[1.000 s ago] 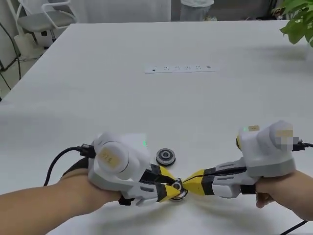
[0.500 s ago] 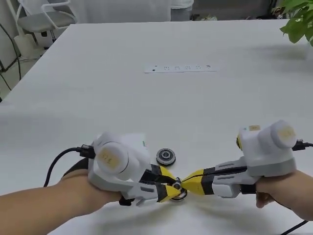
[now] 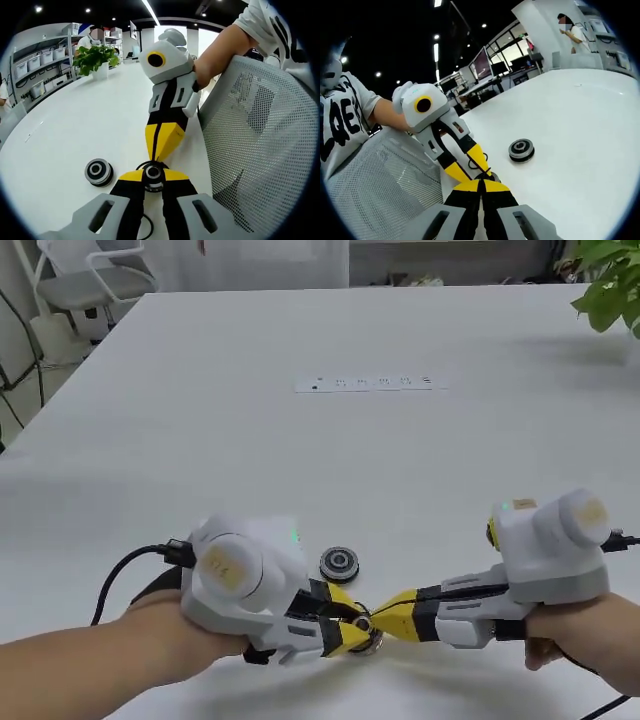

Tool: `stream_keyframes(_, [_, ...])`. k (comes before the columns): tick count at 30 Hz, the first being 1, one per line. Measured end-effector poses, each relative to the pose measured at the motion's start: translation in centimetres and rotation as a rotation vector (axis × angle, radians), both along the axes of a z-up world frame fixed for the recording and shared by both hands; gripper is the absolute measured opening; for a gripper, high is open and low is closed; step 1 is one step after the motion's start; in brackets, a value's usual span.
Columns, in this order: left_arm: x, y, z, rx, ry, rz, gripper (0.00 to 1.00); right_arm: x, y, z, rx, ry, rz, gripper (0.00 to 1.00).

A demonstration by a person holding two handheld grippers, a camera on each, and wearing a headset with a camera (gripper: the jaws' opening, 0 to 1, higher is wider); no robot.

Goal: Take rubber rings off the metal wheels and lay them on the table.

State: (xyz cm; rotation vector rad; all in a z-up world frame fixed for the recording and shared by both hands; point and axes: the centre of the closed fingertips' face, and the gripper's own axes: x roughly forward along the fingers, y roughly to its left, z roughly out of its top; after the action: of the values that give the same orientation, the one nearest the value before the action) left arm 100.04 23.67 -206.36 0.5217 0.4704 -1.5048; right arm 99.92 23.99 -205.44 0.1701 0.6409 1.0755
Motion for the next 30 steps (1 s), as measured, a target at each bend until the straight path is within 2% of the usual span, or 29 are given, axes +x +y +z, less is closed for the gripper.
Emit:
stream_keyframes(6, [0.0, 0.0, 0.0, 0.006, -0.007, -0.005, 0.08, 0.2, -0.6, -0.3, -0.007, 0.01, -0.023, 0.0])
stream_keyframes(8, [0.0, -0.1, 0.1, 0.01, -0.016, -0.01, 0.08, 0.3, -0.8, -0.4, -0.01, 0.012, -0.03, 0.0])
stream_keyframes(9, [0.2, 0.0, 0.1, 0.014, -0.038, -0.014, 0.1, 0.3, -0.9, -0.4, -0.011, 0.013, -0.032, 0.0])
stream_keyframes(10, [0.2, 0.0, 0.2, 0.016, -0.042, -0.015, 0.11, 0.3, -0.9, -0.4, -0.011, 0.014, -0.034, 0.0])
stream_keyframes(12, [0.0, 0.0, 0.2, 0.016, -0.017, -0.018, 0.11, 0.3, -0.9, -0.4, -0.014, 0.014, -0.034, 0.0])
stream_keyframes(14, [-0.1, 0.0, 0.4, 0.012, -0.007, -0.02, 0.12, 0.3, -0.9, -0.3, -0.008, 0.017, -0.035, 0.0])
stream_keyframes(18, [-0.6, 0.2, 1.0, 0.003, 0.018, -0.036, 0.23, 0.3, -0.9, 0.1, 0.0, 0.016, -0.045, 0.0])
stream_keyframes(22, [-0.8, 0.7, 1.7, -0.003, 0.035, -0.04, 0.25, 0.1, -0.8, 0.4, 0.004, 0.017, -0.046, 0.0])
stream_keyframes(27, [-0.8, 1.4, 3.1, -0.032, 0.046, -0.028, 0.29, -0.1, -0.6, 0.7, 0.01, 0.016, -0.04, 0.0])
stream_keyframes(30, [-1.0, 1.9, 4.3, -0.067, 0.061, -0.012, 0.33, -0.1, -0.5, 1.0, 0.016, 0.013, -0.038, 0.0])
